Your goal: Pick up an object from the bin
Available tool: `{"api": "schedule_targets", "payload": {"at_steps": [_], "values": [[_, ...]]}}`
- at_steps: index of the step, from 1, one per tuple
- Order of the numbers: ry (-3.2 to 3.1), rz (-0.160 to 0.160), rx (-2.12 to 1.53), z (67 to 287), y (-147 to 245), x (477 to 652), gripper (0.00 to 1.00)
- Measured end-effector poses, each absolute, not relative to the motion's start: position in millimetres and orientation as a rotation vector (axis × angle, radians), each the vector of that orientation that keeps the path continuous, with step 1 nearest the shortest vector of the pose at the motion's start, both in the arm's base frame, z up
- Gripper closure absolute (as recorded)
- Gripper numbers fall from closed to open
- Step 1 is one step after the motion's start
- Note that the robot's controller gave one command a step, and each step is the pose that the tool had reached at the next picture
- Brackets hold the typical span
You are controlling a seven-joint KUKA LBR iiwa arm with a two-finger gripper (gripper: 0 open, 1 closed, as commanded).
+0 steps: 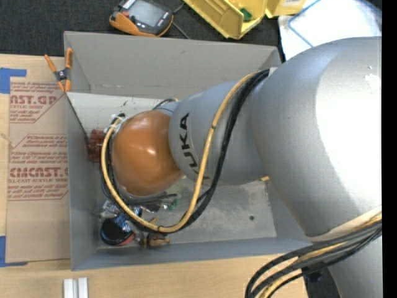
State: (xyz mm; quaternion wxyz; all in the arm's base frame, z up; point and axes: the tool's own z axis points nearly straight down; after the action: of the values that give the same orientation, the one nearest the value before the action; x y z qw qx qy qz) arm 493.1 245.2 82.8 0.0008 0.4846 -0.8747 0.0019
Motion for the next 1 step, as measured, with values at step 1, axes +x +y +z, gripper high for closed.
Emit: {"api": "schedule_targets", "payload": {"at_steps": [1], "values": [[-2.754,0.007,1.526,115.8,246.3,495.2,1.00]]}}
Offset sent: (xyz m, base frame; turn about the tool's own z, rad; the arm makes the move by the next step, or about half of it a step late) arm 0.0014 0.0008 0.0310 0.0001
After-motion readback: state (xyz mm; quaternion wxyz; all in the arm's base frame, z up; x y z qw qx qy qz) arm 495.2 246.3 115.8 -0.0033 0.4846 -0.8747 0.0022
